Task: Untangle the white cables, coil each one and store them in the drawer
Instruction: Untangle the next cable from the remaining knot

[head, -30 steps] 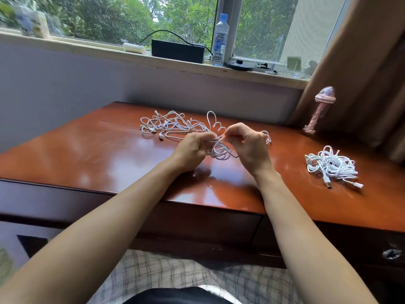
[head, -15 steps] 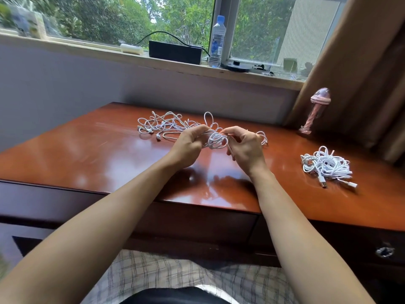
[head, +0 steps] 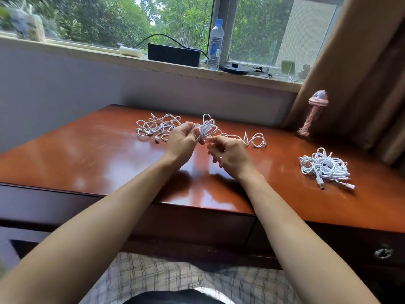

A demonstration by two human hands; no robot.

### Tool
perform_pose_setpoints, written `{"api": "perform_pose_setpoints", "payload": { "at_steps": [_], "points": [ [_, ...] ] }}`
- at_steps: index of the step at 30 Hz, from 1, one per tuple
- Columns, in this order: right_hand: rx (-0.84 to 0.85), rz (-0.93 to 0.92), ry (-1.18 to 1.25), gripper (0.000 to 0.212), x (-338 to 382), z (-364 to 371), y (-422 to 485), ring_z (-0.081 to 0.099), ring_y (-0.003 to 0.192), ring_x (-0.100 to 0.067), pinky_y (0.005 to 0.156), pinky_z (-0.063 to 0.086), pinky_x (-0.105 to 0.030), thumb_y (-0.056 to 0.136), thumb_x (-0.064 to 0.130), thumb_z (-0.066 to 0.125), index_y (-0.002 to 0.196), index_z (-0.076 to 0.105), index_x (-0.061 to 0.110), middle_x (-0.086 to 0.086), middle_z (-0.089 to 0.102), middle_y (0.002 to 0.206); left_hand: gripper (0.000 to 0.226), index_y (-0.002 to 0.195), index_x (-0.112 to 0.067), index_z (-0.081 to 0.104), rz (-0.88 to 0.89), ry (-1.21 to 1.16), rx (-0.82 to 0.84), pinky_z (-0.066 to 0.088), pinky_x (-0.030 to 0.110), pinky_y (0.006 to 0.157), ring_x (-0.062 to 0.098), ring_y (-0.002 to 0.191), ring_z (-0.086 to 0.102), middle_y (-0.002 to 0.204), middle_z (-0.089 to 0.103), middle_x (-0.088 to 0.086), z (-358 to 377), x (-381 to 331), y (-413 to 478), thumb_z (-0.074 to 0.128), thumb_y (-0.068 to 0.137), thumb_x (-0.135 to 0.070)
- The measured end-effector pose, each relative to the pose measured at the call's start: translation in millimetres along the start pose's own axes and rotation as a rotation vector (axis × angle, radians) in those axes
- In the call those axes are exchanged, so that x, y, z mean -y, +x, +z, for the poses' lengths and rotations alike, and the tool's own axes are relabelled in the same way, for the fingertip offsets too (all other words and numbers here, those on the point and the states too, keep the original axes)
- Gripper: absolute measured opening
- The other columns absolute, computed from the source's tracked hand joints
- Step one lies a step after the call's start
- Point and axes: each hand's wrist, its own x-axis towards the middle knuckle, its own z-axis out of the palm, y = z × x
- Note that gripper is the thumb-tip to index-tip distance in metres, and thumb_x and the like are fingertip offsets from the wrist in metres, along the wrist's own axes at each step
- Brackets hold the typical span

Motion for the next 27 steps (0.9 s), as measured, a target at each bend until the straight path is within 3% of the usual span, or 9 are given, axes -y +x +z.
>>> {"api": "perform_pose_setpoints", "payload": {
  "at_steps": [3, 6, 8, 13, 20, 23, 27],
  "points": [
    [0.076, 0.052, -0.019, 0.023, 2.2, 3.4, -1.3, 0.055, 0.041, -0.001, 0.051, 0.041, -0.009, 0.096, 0.005, 0.066, 0.118, 0.070, 0.004, -0.008, 0.068, 0.067, 0.029, 0.071, -0.015, 0.062, 0.101, 0.193, -0.097, 0.041, 0.020, 0.062, 0.001, 0.057, 0.055, 0.066, 0.068, -0.003, -2.5, 2.3, -0.7, 0.053, 0.098, -0.010],
    [0.095, 0.053, -0.042, 0.014, 2.4, 3.9, -1.3, 0.060, 0.044, -0.004, 0.055, 0.044, -0.011, 0.095, 0.009, 0.068, 0.108, 0.072, 0.006, -0.007, 0.072, 0.069, 0.031, 0.066, -0.020, 0.052, 0.204, 0.358, -0.161, 0.036, 0.028, 0.058, 0.015, 0.055, 0.050, 0.058, 0.058, -0.004, -1.7, 4.2, -1.6, 0.057, 0.095, -0.010],
    [0.100, 0.047, -0.070, 0.004, 3.2, 2.4, -1.6, 0.063, 0.044, -0.007, 0.056, 0.046, -0.012, 0.094, 0.010, 0.069, 0.097, 0.071, 0.009, -0.002, 0.071, 0.066, 0.036, 0.063, -0.022, 0.045, 0.226, 0.387, -0.170, 0.028, 0.026, 0.057, 0.012, 0.051, 0.042, 0.055, 0.049, -0.011, -1.5, 5.3, -0.3, 0.058, 0.095, -0.010],
    [0.087, 0.070, -0.087, 0.005, 1.9, 1.7, -1.4, 0.061, 0.042, -0.004, 0.054, 0.047, -0.015, 0.091, 0.009, 0.070, 0.087, 0.072, 0.011, 0.008, 0.066, 0.059, 0.030, 0.067, -0.017, 0.048, 0.275, 0.435, -0.150, 0.027, 0.024, 0.057, 0.017, 0.052, 0.042, 0.055, 0.044, -0.011, -2.7, 8.3, -0.8, 0.058, 0.095, -0.010],
    [0.113, 0.121, -0.063, 0.005, 1.1, -0.7, -3.3, 0.057, 0.040, -0.003, 0.047, 0.049, -0.019, 0.091, 0.007, 0.070, 0.089, 0.074, 0.006, -0.004, 0.069, 0.061, 0.031, 0.067, -0.017, 0.046, 0.281, 0.473, -0.143, 0.026, 0.023, 0.055, 0.005, 0.048, 0.041, 0.054, 0.043, -0.013, -2.8, 9.5, -1.1, 0.060, 0.095, -0.012],
    [0.124, 0.117, -0.068, 0.006, 1.6, -0.9, -3.8, 0.058, 0.040, -0.010, 0.048, 0.052, -0.024, 0.092, 0.009, 0.070, 0.089, 0.074, 0.007, -0.006, 0.070, 0.062, 0.026, 0.070, -0.012, 0.052, 0.298, 0.518, -0.126, 0.028, 0.027, 0.056, 0.024, 0.052, 0.047, 0.057, 0.052, -0.002, -3.9, 10.5, -0.8, 0.061, 0.094, -0.012],
    [0.122, 0.104, -0.060, 0.004, 1.7, -2.3, -4.8, 0.059, 0.043, -0.006, 0.053, 0.051, -0.018, 0.090, 0.007, 0.071, 0.093, 0.075, 0.009, 0.002, 0.068, 0.061, 0.020, 0.075, -0.007, 0.057, 0.365, 0.646, -0.100, 0.031, 0.031, 0.057, 0.039, 0.063, 0.058, 0.066, 0.065, 0.015, -3.7, 12.6, -0.3, 0.060, 0.094, -0.014]
  ]
}}
